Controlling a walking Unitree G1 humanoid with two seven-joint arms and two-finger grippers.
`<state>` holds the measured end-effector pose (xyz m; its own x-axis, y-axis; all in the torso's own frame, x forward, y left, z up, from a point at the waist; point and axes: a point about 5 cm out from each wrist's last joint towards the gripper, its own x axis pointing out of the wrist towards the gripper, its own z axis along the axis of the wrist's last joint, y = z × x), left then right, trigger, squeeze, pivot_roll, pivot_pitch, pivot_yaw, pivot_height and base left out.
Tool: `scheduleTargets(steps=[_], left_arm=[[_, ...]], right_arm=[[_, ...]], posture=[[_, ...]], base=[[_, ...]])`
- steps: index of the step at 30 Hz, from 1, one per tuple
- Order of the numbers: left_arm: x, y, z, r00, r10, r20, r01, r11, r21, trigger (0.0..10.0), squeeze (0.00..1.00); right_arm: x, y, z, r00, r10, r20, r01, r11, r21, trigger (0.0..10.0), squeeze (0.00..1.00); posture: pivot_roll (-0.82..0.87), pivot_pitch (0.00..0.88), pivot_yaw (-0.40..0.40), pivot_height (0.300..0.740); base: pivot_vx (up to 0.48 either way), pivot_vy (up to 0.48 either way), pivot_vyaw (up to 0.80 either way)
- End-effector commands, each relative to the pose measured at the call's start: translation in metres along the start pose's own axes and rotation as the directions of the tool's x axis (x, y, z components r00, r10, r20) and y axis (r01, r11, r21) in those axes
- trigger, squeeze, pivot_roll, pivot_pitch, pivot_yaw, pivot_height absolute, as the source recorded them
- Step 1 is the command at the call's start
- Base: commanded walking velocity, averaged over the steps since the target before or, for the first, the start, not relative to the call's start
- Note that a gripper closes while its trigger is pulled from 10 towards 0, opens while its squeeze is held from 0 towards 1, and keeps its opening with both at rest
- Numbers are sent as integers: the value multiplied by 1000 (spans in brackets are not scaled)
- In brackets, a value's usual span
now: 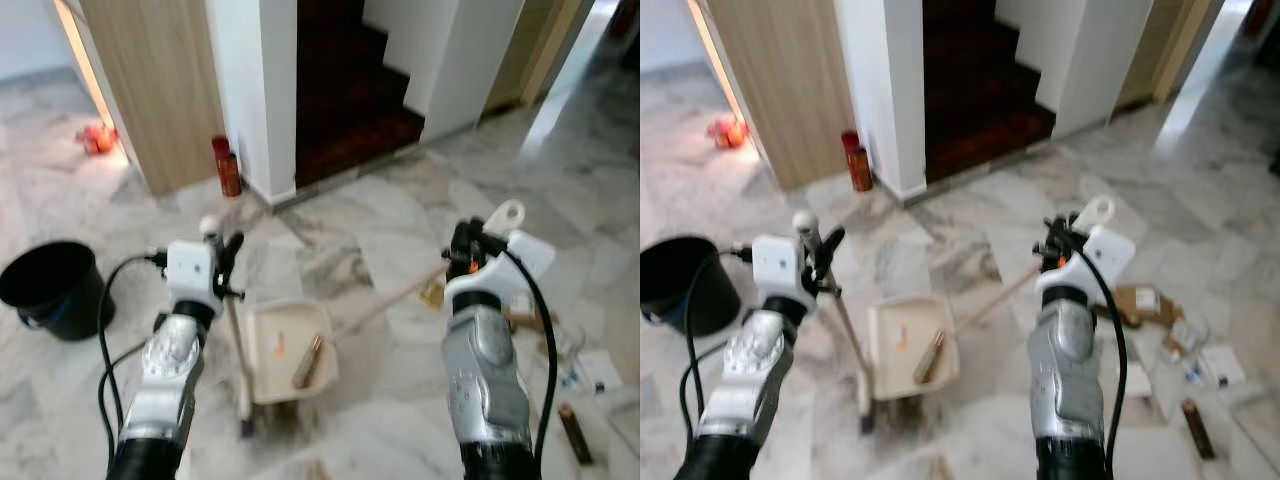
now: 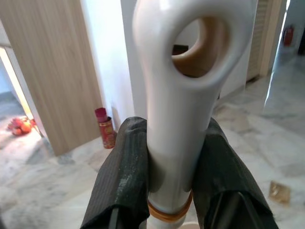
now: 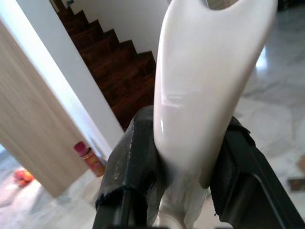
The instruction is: Sweep floor
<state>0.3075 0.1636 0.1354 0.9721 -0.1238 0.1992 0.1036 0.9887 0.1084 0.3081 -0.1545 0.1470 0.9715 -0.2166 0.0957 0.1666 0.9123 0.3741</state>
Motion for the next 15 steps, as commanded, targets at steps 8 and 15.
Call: scheduleTargets(steps=[8, 15], left_arm=[[6, -7, 13, 998, -20, 57, 21, 1000, -21, 10000, 0], [5, -7, 13, 998, -17, 56, 18, 1000, -17, 10000, 0]], right_arm=[[1, 6, 11, 999, 22, 46, -24, 999, 46, 10000, 0], [1, 6, 10, 999, 24, 44, -27, 999, 47, 10000, 0]], posture=[[-29, 27, -6, 740], [-27, 37, -7, 740]], base=[[0, 401, 46], [0, 371, 717]])
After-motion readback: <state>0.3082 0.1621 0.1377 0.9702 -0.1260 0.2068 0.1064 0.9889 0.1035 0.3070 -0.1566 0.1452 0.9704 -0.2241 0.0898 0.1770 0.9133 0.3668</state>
